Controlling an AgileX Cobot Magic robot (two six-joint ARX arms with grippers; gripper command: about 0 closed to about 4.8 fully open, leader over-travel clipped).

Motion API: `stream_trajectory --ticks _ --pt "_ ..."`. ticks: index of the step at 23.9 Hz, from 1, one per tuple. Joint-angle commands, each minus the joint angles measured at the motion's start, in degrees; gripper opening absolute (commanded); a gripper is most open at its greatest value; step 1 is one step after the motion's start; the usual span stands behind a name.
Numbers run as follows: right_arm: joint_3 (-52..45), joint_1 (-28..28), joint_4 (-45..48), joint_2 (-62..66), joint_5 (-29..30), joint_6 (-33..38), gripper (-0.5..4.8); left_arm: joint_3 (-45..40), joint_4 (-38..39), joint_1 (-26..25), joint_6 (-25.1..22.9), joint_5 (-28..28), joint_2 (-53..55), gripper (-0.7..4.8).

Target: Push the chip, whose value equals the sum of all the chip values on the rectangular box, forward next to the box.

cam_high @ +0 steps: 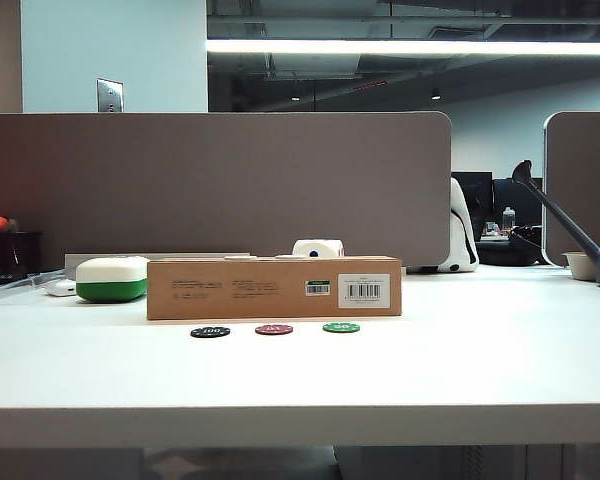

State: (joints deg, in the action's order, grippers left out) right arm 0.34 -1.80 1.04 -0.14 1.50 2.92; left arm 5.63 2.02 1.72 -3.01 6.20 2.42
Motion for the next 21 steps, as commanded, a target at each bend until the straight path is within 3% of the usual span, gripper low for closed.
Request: stream_trajectory --ticks 1,4,6,12,13,15,18,19,21 --pt "-0.2 0.0 0.8 0.0 -0.1 -0.1 -0.04 3.6 0.6 0.3 0.0 0.1 5.7 -0.05" --pt "-0.2 0.0 0.9 0.0 0.0 0.3 -0.04 7.4 0.6 2.4 0.0 0.2 13.3 -0.05" --pt "-0.2 0.0 0.9 0.0 -0.1 0.3 -0.04 11.6 0.7 9.1 0.0 0.3 22.5 -0.05" --pt "-0.2 -0.2 1.1 0.0 0.2 1.6 -0.04 15.6 0.8 28.2 0.0 -2.7 34.2 -0.05" --pt "-0.2 -0.2 1.4 0.0 0.2 6.0 -0.04 16.9 0.9 31.3 0.0 -4.4 38.0 -0.05" --pt "-0.2 -0.2 2.0 0.0 0.1 12.7 -0.04 18.1 0.9 32.7 0.0 -7.1 41.6 -0.05" --pt "-0.2 -0.3 3.1 0.0 0.2 22.8 -0.01 20.2 0.9 32.8 0.0 -11.6 47.4 -0.05" --pt "-0.2 -0.3 3.8 0.0 0.2 29.1 -0.01 21.1 0.9 32.8 0.0 -11.5 50.0 -0.05" --pt "0.0 -0.3 4.2 0.0 1.8 34.9 -0.01 22.1 0.9 32.8 0.0 -11.4 52.4 -0.05"
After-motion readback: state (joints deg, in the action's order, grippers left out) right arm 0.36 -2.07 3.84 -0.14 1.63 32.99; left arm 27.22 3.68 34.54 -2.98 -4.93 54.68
